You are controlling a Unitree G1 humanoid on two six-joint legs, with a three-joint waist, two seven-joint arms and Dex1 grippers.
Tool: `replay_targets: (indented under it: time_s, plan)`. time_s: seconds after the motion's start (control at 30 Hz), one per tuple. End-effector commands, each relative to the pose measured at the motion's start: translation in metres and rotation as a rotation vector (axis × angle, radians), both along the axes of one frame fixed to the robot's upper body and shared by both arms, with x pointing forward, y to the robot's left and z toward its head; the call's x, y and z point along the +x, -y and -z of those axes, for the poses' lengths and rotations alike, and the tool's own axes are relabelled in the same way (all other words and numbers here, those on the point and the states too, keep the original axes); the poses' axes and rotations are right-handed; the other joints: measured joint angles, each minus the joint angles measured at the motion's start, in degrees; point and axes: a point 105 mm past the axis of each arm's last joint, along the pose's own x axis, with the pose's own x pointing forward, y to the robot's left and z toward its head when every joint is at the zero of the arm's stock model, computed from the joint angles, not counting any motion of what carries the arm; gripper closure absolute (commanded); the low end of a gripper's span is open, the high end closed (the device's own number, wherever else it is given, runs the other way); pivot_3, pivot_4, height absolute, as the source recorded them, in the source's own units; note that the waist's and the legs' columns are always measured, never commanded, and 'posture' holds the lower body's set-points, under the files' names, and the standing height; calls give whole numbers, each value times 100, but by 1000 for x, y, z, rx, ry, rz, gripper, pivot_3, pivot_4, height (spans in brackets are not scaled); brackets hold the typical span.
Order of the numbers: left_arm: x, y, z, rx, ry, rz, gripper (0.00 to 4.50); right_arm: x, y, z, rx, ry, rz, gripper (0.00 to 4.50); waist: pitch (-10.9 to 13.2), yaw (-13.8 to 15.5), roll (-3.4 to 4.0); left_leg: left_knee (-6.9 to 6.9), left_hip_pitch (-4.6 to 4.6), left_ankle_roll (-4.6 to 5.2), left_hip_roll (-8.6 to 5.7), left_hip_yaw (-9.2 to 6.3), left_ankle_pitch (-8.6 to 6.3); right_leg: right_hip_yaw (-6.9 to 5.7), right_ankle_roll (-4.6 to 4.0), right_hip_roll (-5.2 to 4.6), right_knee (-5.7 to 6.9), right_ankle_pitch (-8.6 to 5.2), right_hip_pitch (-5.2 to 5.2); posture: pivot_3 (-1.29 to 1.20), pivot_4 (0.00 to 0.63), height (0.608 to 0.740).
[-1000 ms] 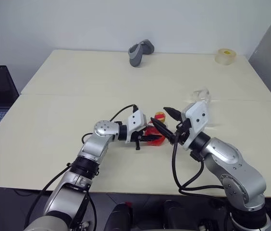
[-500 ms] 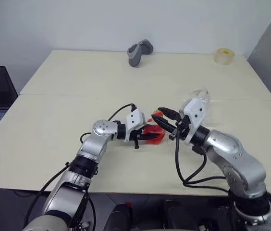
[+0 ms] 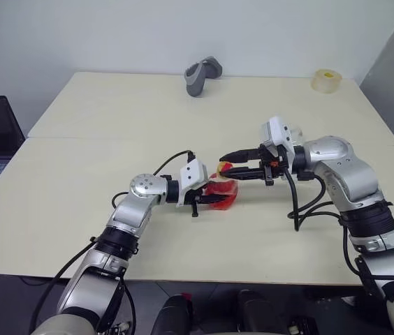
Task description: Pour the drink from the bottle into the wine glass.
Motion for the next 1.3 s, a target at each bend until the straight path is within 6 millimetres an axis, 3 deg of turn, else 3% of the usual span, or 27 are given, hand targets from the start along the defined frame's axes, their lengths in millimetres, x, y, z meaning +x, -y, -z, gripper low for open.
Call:
replay_targets:
  time_s: [0.03,0.07,0.17,0.3,0.43,0.63,0.9,1.3]
  plan:
    - [2,8,-25,-99,43,-6,3591,4,9,-15,43,128,109,3356,0,13,-1,2,-1,0,0,-1,0,-1,0,-1,0,0,0,0,150,740]
    - [3,8,-26,-116,30,-25,3596,5,11,-24,119,154,172,2617,0,21,-1,5,-4,0,0,-2,0,-2,0,-1,0,0,-1,0,150,740]
    - [5,6,-26,-130,15,-52,3599,-2,19,-36,274,178,324,1617,1,21,-2,6,-8,0,-2,-2,0,0,0,-3,3,0,-4,0,150,740]
    - [4,2,-23,-126,0,-61,3600,-31,14,-19,369,131,455,236,1,19,-1,-2,-9,-1,0,-4,1,1,0,-3,1,0,-5,0,150,740]
    - [2,2,-21,-115,-10,-49,3600,-43,-3,-10,390,137,510,198,2,-20,2,-2,-1,-2,0,0,1,5,1,0,9,0,-5,0,150,740]
    - [0,5,-20,-99,-21,-10,3600,-29,-10,3,354,164,590,198,2,-7,3,-3,1,-2,-2,-1,1,1,0,5,3,-1,-2,0,150,740]
    - [-3,5,-17,-86,-19,1,3601,-8,5,-7,414,159,694,198,2,-7,3,-5,1,-2,0,-2,1,0,0,5,3,-1,-2,0,150,740]
    - [-5,3,-14,-74,-18,0,3601,-18,53,-3,298,98,716,198,2,-1,3,-3,-2,-1,-3,-2,1,1,0,3,2,-1,-1,0,150,740]
